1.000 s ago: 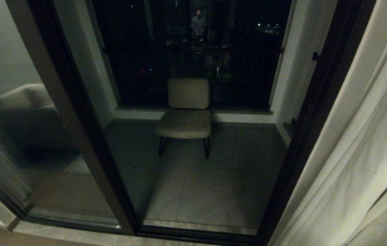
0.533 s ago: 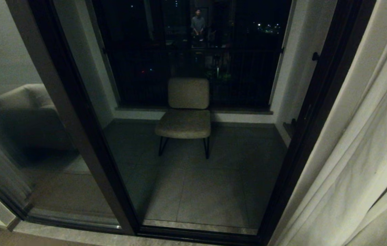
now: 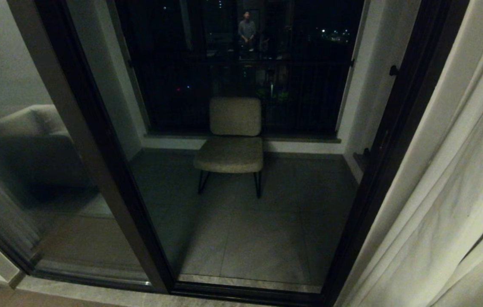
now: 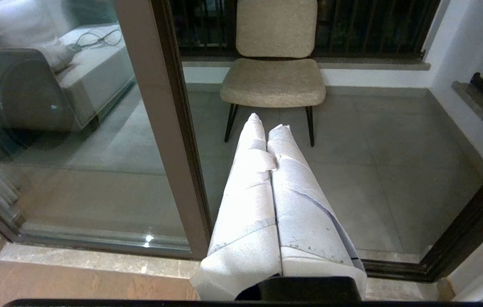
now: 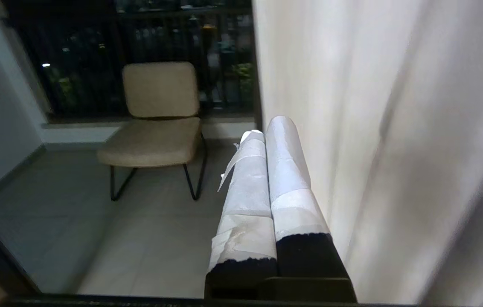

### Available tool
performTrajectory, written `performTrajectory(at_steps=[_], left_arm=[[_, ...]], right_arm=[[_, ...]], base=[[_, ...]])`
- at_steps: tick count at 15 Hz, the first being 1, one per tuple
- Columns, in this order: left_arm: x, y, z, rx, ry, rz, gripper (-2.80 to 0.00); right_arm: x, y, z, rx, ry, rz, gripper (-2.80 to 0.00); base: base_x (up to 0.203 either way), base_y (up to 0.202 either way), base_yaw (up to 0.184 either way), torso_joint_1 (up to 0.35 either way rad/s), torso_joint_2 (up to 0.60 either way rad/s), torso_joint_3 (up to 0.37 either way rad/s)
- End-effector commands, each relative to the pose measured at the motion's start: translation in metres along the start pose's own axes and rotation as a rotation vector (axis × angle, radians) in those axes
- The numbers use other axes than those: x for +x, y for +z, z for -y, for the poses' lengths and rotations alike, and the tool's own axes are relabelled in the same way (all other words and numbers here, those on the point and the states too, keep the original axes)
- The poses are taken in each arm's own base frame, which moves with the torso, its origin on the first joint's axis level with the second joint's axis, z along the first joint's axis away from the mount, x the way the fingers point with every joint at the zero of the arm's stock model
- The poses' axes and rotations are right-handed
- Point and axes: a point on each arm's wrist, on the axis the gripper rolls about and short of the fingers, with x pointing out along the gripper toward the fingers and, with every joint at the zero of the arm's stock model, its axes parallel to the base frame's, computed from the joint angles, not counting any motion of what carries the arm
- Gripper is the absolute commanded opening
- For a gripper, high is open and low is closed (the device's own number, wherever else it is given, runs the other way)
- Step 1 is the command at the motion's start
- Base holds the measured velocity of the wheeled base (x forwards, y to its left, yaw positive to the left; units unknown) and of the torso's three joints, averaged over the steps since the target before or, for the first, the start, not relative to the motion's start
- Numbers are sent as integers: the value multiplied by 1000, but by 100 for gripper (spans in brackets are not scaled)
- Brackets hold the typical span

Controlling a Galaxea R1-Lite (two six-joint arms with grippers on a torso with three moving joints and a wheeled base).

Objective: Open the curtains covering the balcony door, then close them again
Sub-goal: Close the inner curtains on both sides

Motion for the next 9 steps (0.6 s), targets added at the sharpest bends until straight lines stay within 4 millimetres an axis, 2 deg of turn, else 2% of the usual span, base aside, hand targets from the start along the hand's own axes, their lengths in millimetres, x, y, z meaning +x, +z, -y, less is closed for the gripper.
performTrajectory(at_steps=[1, 2, 3, 6, 9], left_arm=[[0, 0, 0, 1, 2, 1, -280], [0, 0, 0, 0, 2, 1, -280], [0, 0, 0, 1, 1, 1, -280], [0, 0, 0, 0, 2, 1, -280], [0, 0, 0, 0, 2, 1, -280]], right_arm=[[34, 19, -4, -4, 28, -65, -280], [45, 29, -6, -3, 50, -61, -118], [55, 39, -7, -1, 72, -55, 0], [78, 54, -10, 0, 90, -73, 0], [97, 58, -10, -1, 78, -84, 0]], base=[[0, 0, 0, 0, 0, 0], [0, 0, 0, 0, 0, 0], [0, 0, 0, 0, 0, 0], [0, 0, 0, 0, 0, 0], [0, 0, 0, 0, 0, 0]])
